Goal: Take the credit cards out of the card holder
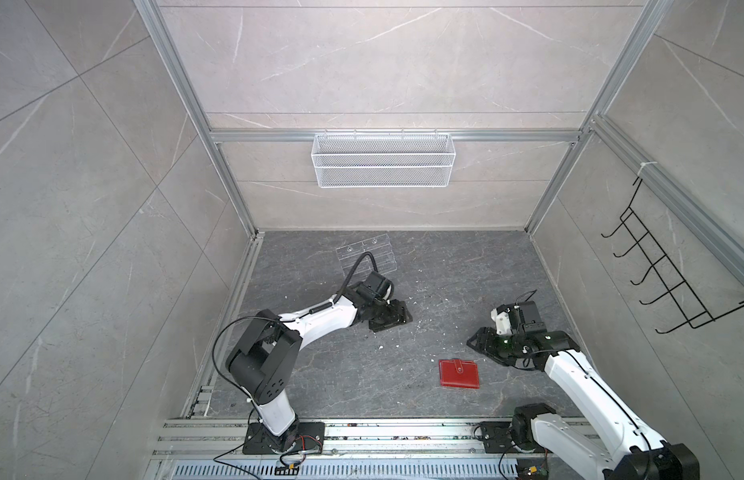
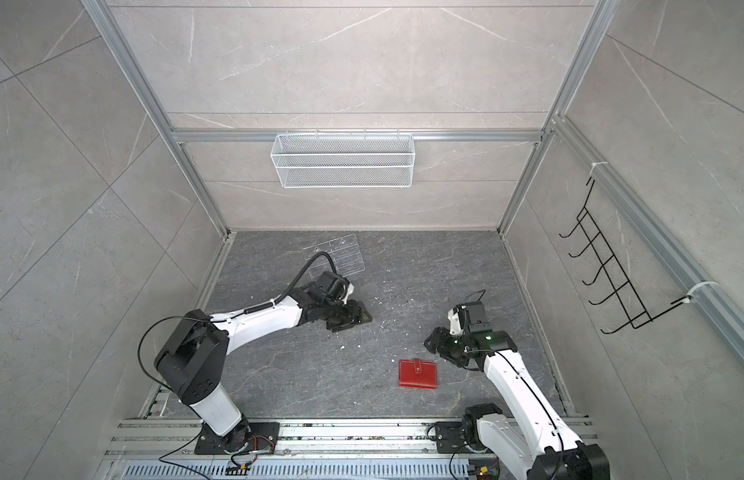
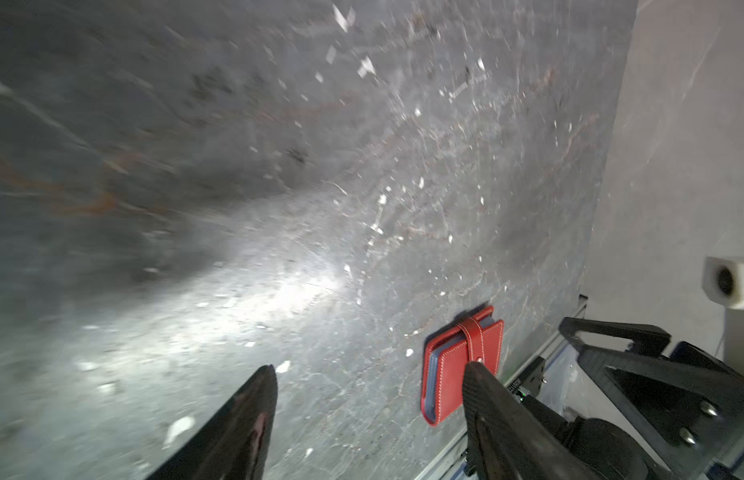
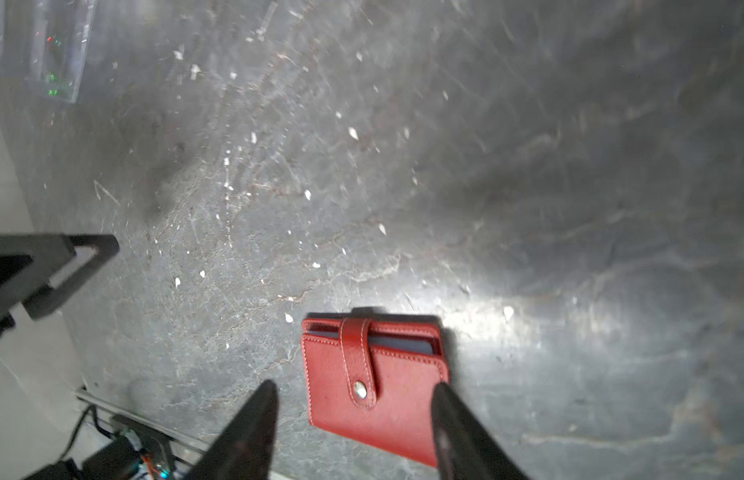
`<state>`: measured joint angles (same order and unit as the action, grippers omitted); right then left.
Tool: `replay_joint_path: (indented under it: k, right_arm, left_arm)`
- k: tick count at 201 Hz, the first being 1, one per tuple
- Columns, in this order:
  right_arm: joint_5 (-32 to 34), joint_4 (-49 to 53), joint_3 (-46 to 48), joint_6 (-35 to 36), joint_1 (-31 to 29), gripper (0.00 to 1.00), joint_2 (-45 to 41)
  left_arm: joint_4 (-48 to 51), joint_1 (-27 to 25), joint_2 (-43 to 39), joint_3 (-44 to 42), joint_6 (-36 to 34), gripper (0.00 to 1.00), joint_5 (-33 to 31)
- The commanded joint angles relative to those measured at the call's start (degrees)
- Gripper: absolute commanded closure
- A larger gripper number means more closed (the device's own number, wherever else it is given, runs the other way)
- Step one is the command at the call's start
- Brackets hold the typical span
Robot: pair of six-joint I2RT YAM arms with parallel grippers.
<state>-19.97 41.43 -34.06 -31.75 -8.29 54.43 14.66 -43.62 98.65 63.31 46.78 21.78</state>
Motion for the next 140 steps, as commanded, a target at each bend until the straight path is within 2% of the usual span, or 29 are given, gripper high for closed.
replay_joint_path:
  k: [1,9,48,58,140]
  right_arm:
    - [1.9,3.0,2.1,-5.4,-1.1,0.50,-1.1]
    - [2.2,2.7,2.7,-6.2,-1.8,0.54,-1.3]
    - [5.9,2.5,4.4,-8.8,-5.5,0.58,-0.7]
    - [7.1,2.3,4.9,-9.3,-6.5,0.62,-0.1]
    - [11.4,-0.3,7.2,-13.0,-13.4,0.64,1.7]
  left_arm:
    - [-6.1,-3.5,1.6,-0.4,6.0,0.28,5.1]
    - [-7.5,-4.7,2.5,-0.6,7.4,0.29,6.1]
    - [-10.6,-9.6,6.3,-0.2,12.0,0.32,8.7]
    - [-11.0,-10.4,6.8,-0.4,12.9,0.33,9.0]
    - [-17.7,-15.6,10.8,-3.5,20.2,0.40,10.5]
